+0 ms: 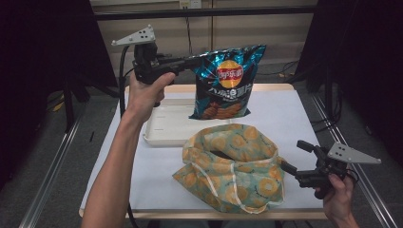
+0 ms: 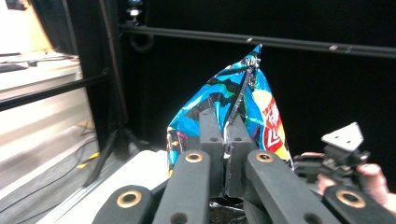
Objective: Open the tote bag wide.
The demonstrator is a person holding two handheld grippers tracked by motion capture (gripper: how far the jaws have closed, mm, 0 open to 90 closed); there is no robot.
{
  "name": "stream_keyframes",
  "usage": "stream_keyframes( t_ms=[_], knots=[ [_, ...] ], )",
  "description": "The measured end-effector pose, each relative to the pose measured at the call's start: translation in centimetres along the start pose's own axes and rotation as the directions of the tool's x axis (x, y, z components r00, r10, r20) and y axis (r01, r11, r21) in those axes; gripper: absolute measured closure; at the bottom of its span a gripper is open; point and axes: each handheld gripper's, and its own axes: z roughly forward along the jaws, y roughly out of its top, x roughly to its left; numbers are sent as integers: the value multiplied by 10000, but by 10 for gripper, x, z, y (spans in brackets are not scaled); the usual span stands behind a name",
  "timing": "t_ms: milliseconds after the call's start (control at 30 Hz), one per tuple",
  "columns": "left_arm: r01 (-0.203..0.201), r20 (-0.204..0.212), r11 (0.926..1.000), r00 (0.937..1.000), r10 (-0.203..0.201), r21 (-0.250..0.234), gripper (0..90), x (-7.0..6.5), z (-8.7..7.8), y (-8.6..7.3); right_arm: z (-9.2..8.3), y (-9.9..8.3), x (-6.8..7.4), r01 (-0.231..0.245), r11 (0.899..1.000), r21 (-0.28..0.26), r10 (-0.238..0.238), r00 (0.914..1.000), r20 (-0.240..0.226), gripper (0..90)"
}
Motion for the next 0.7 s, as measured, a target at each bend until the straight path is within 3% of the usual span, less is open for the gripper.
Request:
stream_keyframes(
  t_ms=[167, 333, 467, 700],
  knots=[
    [65, -568, 9991, 9984, -41, 415, 892, 13, -8, -11, 1, -1, 0, -23, 9999, -115, 25, 9999, 164, 18],
    [331, -755, 9990, 9967, -308, 299, 892, 27, -17, -20, 2, -3, 0, 6, 9999, -114, -3, 9997, 248, 18],
    [592, -1112, 9982, 9921, -573, 140, 892, 46, -28, -28, 4, -5, -2, -62, 9999, -86, 64, 9997, 221, 18],
    [805, -1666, 9959, 9833, -728, 405, 892, 67, -37, -40, 4, -6, -4, -133, 9999, -40, 134, 9996, 256, 17]
  ],
)
